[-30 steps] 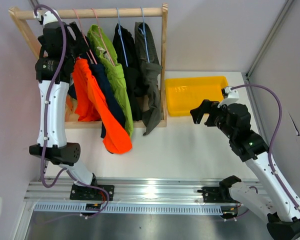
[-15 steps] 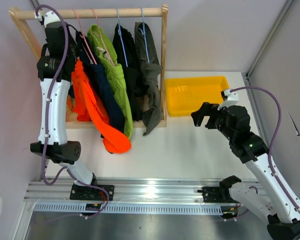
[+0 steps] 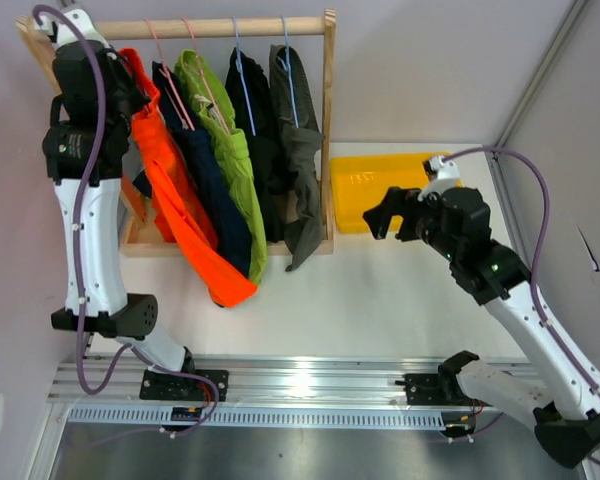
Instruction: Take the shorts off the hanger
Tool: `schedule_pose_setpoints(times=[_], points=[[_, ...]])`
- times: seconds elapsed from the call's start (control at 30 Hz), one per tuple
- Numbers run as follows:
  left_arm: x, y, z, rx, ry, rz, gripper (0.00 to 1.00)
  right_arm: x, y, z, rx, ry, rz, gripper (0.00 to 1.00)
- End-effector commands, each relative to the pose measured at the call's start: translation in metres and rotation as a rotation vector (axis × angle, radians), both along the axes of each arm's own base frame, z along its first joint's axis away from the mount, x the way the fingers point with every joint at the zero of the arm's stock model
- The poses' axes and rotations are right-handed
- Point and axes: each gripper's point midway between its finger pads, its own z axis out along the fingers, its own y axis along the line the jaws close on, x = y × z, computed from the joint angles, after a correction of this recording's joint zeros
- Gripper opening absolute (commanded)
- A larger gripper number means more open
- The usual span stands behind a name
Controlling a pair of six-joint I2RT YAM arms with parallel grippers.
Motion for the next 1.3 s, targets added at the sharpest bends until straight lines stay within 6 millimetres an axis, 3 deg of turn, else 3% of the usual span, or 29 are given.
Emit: schedule_pose_setpoints(times=[0.0,0.07,0.1,0.2,0.23,0.33,0.37,0.43,0.47,0.57,0.73,0.9,1.1,1.2,1.23,1.27], points=[[-0.064,0.000,0.096,0.007,-0.295,-0.022,0.00,-0.003,0.046,0.076,0.036,-0.148,0.151,0.99],[-0.071,-0.004,0.100,0.006,-0.309,-0.034,0.00,-0.008,0.071,0.093,-0.002,-0.175,0.204,0.99],[-0.071,-0.004,0.100,0.006,-0.308,-0.034,0.00,-0.023,0.110,0.116,0.002,-0.210,0.290,0.99],[-0.075,-0.005,0.100,0.005,-0.308,-0.040,0.00,-0.042,0.160,0.136,-0.062,-0.261,0.347,0.99],[-0.075,-0.006,0.097,0.006,-0.299,-0.042,0.00,-0.062,0.198,0.151,-0.044,-0.282,0.420,0.99],[-0.081,-0.006,0.098,0.002,-0.307,-0.046,0.00,-0.085,0.244,0.165,-0.021,-0.300,0.498,0.99],[-0.080,-0.006,0.094,0.003,-0.297,-0.046,0.00,-0.101,0.272,0.171,0.000,-0.313,0.551,0.99],[-0.083,-0.006,0.095,0.004,-0.299,-0.048,0.00,-0.115,0.297,0.173,0.012,-0.319,0.590,0.99],[-0.079,-0.007,0.089,0.004,-0.284,-0.051,0.00,-0.128,0.320,0.174,0.022,-0.324,0.625,0.99],[-0.078,-0.008,0.085,0.004,-0.275,-0.056,0.00,-0.146,0.354,0.168,0.036,-0.322,0.672,0.99],[-0.079,-0.012,0.081,-0.011,-0.267,-0.079,0.00,-0.146,0.386,0.150,0.051,-0.324,0.671,0.99],[-0.085,-0.015,0.082,-0.016,-0.275,-0.095,0.00,-0.113,0.403,0.120,0.036,-0.290,0.594,0.99],[-0.096,-0.018,0.084,-0.035,-0.289,-0.116,0.00,-0.077,0.408,0.110,0.002,-0.363,0.428,0.98],[-0.099,-0.019,0.083,-0.039,-0.292,-0.124,0.00,-0.066,0.409,0.112,-0.003,-0.395,0.372,0.81],[-0.102,-0.020,0.084,-0.041,-0.299,-0.128,0.00,-0.063,0.408,0.114,-0.005,-0.408,0.350,0.62],[-0.102,-0.020,0.084,-0.043,-0.300,-0.127,0.00,-0.062,0.408,0.113,-0.006,-0.409,0.345,0.54]])
